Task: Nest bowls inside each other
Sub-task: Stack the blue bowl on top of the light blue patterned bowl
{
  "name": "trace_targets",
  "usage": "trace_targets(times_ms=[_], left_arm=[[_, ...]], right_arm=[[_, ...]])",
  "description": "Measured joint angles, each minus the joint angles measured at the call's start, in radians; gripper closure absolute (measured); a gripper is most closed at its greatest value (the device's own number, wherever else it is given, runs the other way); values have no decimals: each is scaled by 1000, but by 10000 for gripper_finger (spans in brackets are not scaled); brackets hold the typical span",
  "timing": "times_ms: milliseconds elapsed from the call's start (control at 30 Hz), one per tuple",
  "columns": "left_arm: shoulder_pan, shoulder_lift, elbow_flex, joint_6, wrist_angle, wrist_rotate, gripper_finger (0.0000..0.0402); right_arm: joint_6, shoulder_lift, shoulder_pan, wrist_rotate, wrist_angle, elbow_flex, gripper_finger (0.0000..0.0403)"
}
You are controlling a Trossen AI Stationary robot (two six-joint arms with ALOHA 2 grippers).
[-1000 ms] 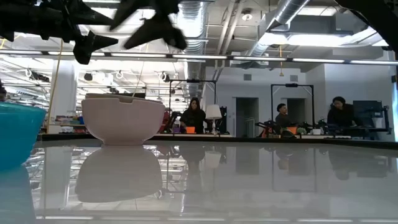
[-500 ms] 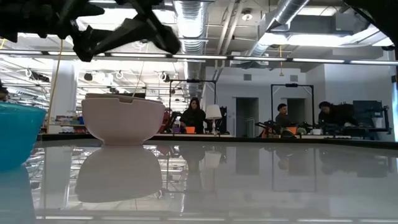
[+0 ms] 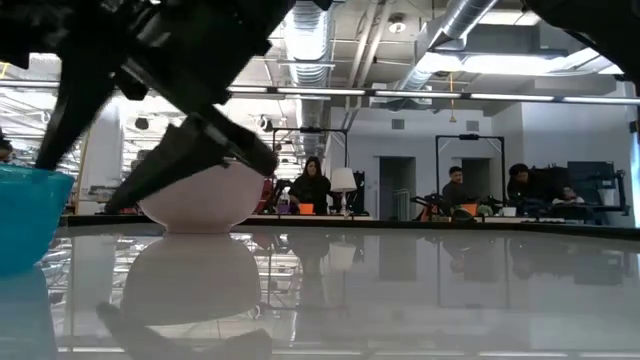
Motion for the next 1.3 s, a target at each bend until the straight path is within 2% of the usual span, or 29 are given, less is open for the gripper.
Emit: trace_targets(times_ms=[167,267,367,533,567,767,1000,1133,1300], left_arm=[[-6,-6,0,-2,-20,1,164],[-8,-6,0,-3,-17,1,164],[-9,-6,0,-11,-18,2,164],[-10,-6,0,-22,-13,1,164],[-10,-6,0,-29,-12,1,164],[-12,-6,0,-63,13,4,164],[-25,-6,0,-73,20,9,164],[-42,-7,0,-73,20,-3,164],[-64,-6,0,-73,20,-58,164]], right_arm=[[23,30,7,40,45,2,186],[37,40,7,36,48,1,205],[40,49,7,15,70,2,249],[45,49,-8,-49,65,2,368],[38,48,-13,-65,64,2,378],[-19,-25,-62,-80,-103,2,373],[-202,-210,-147,-94,-258,2,376],[-305,-311,-227,-99,-292,3,376],[-420,-368,-363,-97,-309,3,376]])
